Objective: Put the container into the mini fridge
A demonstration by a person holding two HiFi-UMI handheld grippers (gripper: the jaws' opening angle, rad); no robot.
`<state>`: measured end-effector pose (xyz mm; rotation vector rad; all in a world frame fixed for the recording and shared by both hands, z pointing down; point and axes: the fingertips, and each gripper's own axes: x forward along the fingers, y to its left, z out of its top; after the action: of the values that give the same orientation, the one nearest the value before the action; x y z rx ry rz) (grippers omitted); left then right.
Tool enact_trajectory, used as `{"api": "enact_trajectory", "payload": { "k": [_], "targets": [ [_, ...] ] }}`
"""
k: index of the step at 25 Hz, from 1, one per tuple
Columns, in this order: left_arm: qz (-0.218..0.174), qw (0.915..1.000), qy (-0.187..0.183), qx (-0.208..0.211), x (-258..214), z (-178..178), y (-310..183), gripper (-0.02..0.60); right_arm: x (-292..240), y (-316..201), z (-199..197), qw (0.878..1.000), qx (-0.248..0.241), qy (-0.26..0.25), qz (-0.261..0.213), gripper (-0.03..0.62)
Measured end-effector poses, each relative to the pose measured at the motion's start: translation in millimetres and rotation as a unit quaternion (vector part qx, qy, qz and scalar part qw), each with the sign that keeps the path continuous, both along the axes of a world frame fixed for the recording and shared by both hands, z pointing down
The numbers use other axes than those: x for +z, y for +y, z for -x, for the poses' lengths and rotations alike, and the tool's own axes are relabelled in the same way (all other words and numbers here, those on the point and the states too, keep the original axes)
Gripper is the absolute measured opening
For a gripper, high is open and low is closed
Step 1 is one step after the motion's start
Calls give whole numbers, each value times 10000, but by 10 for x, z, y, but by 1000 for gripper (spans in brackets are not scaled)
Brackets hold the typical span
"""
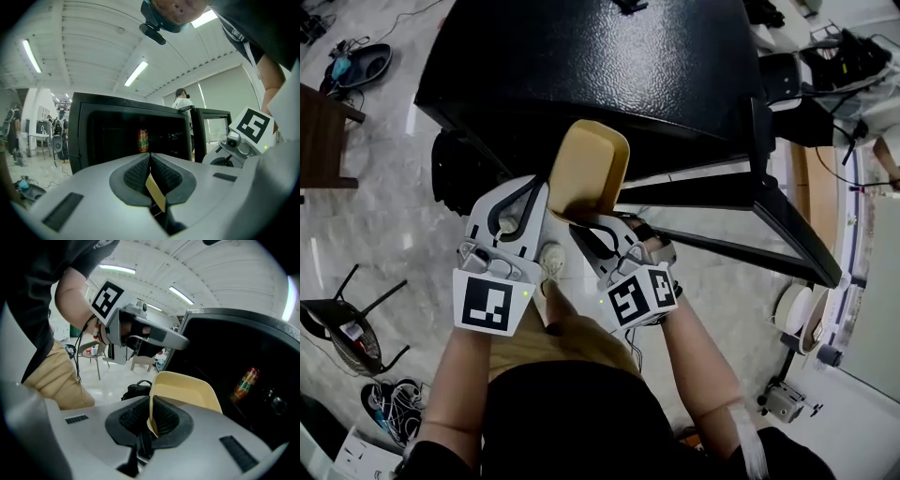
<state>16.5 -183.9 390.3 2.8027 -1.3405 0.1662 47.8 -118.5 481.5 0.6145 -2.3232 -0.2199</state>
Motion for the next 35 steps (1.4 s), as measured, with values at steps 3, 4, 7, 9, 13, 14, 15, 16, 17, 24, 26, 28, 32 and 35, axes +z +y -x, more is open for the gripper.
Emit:
{"api": "enact_trajectory", "payload": {
  "k": [3, 4, 7, 9, 13, 14, 15, 16, 17, 24, 26, 28, 32, 35],
  "targets": [
    [-114, 9993, -353, 35, 110, 196, -156, 23, 186, -191, 161, 9998, -51, 106, 130, 46],
    [-136, 9991, -403, 40, 114, 207, -170, 23, 207, -227, 165, 9998, -62, 128, 141, 46],
    [-223, 9974, -676, 128, 131, 225, -182, 23, 254, -317, 188, 9996, -115, 203, 141, 46],
    [-190, 9975, -672, 100, 154, 256, -201, 23, 294, -374, 236, 9993, -199, 281, 112, 46],
    [-30, 9991, -429, -31, 209, 312, -217, 23, 396, -462, 336, 9985, -321, 427, 101, 46],
    [-55, 9986, -524, 15, 223, 323, -220, 23, 425, -492, 355, 9983, -335, 472, 98, 46],
    [-67, 9983, -578, 41, 234, 338, -224, 23, 454, -522, 373, 9980, -345, 511, 97, 46],
    [-59, 9982, -592, 44, 245, 356, -229, 23, 481, -553, 390, 9979, -354, 535, 103, 46],
    [-42, 9982, -594, 38, 257, 375, -233, 23, 506, -584, 408, 9978, -365, 548, 110, 46],
    [67, 9981, -603, 54, 330, 534, -216, 24, 639, -820, 473, 9958, -438, 806, 68, 46],
    [100, 9981, -596, 83, 358, 568, -235, 23, 686, -910, 479, 9949, -461, 892, 80, 46],
    [95, 9982, -585, 89, 374, 605, -268, 23, 719, -989, 489, 9941, -482, 968, 74, 46],
    [139, 9983, -561, 73, 417, 656, -333, 24, 792, -1097, 511, 9924, -563, 1091, 96, 46],
    [195, 9981, -583, 92, 443, 674, -373, 25, 839, -1192, 518, 9911, -620, 1172, 82, 46]
  ]
}}
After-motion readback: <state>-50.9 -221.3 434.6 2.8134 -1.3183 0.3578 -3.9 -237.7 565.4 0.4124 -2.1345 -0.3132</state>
